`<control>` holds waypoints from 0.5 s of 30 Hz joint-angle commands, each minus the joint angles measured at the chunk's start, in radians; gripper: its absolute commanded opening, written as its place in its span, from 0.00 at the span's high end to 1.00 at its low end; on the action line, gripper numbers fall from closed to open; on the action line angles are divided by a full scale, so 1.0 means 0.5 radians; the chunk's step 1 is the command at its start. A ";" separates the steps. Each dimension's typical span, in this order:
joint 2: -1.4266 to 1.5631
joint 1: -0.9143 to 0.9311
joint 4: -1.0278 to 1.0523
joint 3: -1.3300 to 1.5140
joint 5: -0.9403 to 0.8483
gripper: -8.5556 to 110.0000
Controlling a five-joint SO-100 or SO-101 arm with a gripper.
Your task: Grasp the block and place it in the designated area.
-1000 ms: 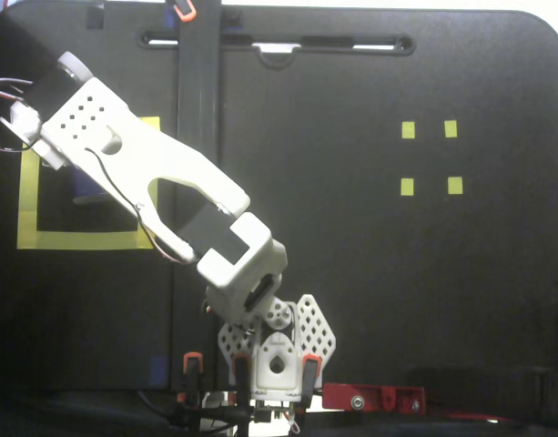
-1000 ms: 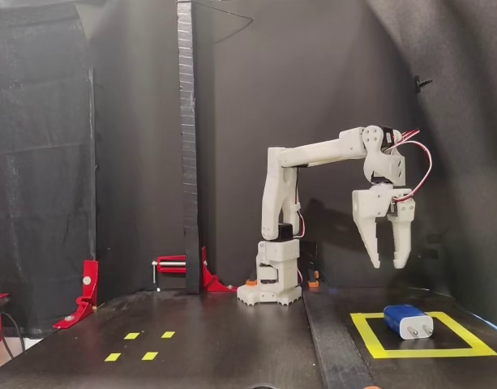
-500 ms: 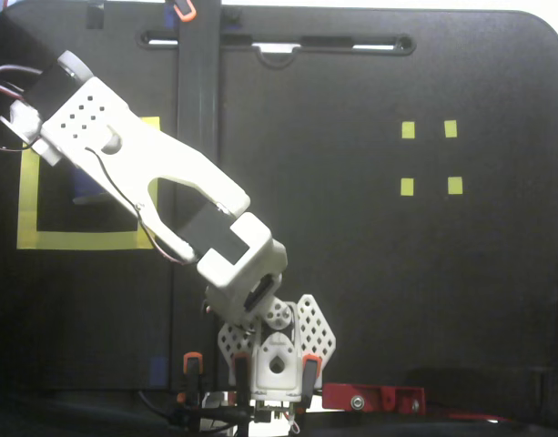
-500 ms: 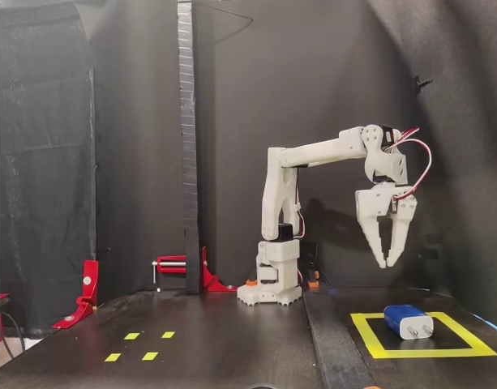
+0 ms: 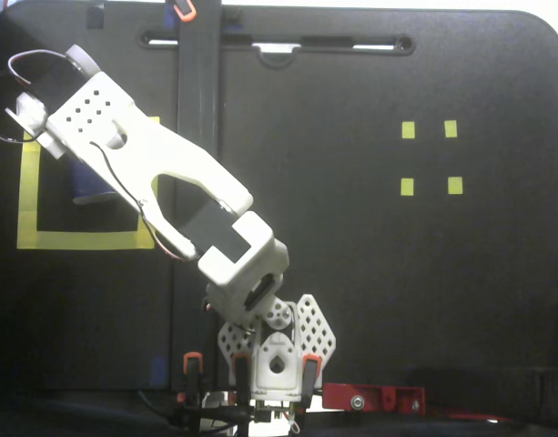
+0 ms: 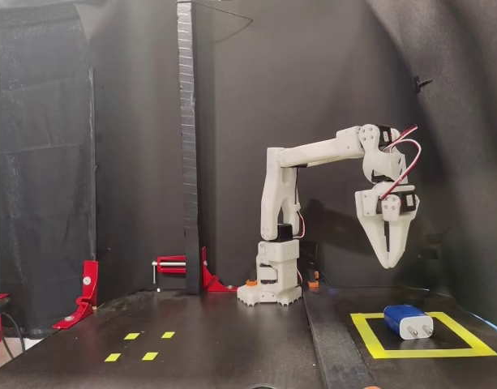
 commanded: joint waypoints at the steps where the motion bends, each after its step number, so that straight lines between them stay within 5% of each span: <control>1: 0.086 0.009 0.012 -0.080 0.025 0.93; 15: 0.028 0.506 -0.058 -0.080 0.006 0.93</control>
